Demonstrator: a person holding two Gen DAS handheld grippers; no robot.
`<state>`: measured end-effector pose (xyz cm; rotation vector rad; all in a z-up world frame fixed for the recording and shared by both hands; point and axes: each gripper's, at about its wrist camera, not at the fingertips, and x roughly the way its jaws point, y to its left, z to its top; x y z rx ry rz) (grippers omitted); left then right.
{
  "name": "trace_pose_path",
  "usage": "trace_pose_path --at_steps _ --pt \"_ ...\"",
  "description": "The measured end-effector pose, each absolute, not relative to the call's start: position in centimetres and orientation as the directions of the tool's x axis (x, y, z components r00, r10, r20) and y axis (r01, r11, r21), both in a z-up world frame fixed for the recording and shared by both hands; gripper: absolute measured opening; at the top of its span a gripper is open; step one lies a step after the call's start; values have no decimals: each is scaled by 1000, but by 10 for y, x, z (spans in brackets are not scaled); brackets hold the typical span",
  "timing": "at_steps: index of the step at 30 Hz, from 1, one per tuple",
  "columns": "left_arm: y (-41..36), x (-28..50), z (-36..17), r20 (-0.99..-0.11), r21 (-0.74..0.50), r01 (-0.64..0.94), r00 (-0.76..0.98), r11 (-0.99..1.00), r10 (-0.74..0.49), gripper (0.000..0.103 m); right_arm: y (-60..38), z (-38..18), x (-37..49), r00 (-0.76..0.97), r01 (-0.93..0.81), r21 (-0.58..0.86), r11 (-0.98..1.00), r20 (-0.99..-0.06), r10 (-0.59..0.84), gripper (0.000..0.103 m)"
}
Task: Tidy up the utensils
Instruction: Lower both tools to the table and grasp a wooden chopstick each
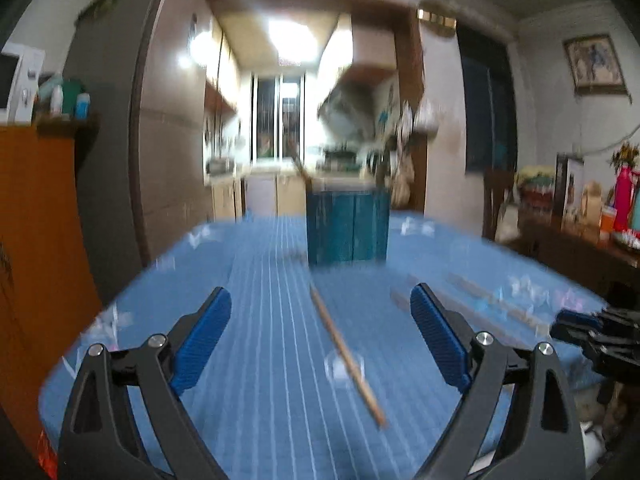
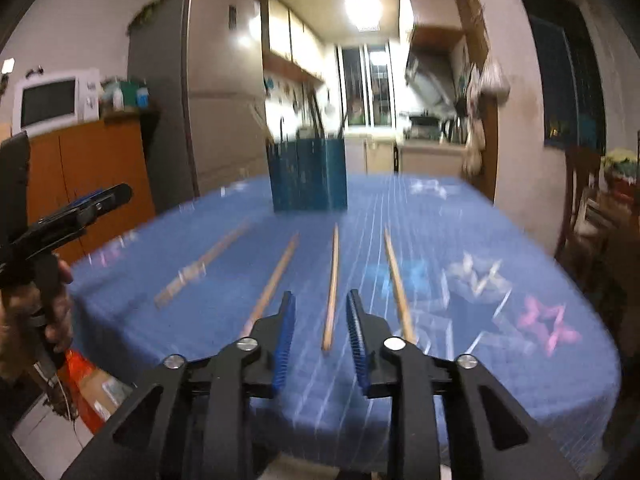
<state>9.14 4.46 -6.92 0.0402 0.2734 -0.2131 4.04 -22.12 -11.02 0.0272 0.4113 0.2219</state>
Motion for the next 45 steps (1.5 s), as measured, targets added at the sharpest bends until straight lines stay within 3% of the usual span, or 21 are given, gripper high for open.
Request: trace_pose_path --at_steps 11,19,24,32,43,45 --pt "32 81 -124 -340 44 230 918 972 -202 73 -215 -139 65 874 -202 58 978 -441 206 16" --pt "14 77 -140 -373 65 257 903 964 -215 49 -207 -141 65 882 -204 23 979 -430 194 15" --pt "10 81 -149 -404 50 253 890 966 -212 29 -207 -142 62 887 -202 19 979 -421 191 15" --pt "4 73 -155 -394 50 234 898 971 -196 18 -207 -144 62 892 -206 10 978 -408 192 14" --pt "3 67 -160 -354 43 203 919 978 -175 18 -207 -146 60 897 -209 2 978 -399 192 14" --pt "3 67 -159 -353 40 194 920 980 -168 12 -206 -146 60 900 -201 9 979 -392 189 12"
